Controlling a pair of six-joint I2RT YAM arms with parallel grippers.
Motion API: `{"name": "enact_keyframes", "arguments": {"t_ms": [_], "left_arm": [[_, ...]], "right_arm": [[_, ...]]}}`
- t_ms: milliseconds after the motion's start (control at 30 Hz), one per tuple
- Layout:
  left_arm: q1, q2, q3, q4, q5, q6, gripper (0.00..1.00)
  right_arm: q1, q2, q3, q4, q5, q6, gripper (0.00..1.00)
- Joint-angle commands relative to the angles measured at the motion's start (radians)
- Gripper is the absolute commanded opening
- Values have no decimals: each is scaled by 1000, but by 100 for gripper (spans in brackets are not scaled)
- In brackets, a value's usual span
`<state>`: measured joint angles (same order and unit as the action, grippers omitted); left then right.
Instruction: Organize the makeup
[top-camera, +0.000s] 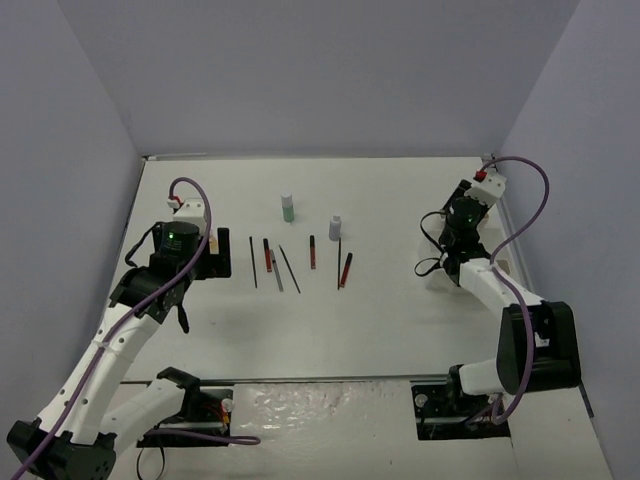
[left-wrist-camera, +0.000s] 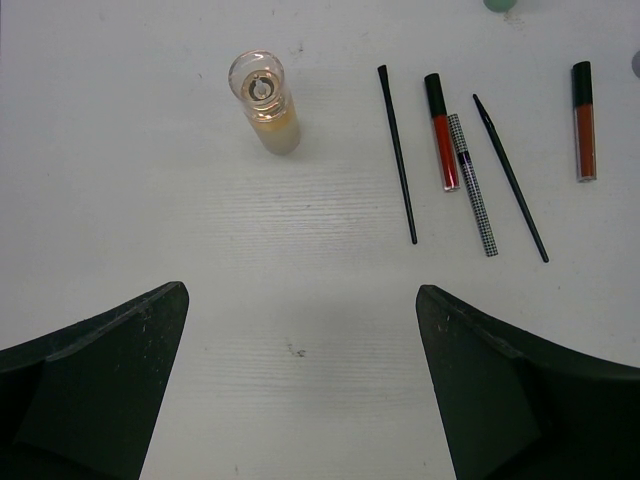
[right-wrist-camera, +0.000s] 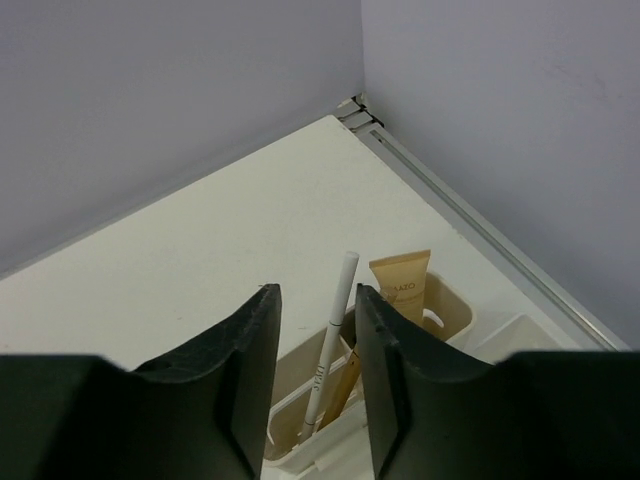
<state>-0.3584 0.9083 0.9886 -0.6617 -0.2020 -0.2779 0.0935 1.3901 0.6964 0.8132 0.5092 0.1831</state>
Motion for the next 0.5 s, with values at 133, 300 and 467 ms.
{"name": "enact_keyframes", "arguments": {"t_ms": [133, 300, 467], "left_arm": [[8, -17, 24, 35, 13, -14, 97], [7, 13, 33, 36, 62, -39, 97], [3, 76, 62, 17, 151, -136, 97]], "right_arm": [[26, -205, 81, -190, -67, 56, 53], [31, -295, 196, -532, -194, 121, 81], [31, -403, 219, -710, -328, 171, 97]]}}
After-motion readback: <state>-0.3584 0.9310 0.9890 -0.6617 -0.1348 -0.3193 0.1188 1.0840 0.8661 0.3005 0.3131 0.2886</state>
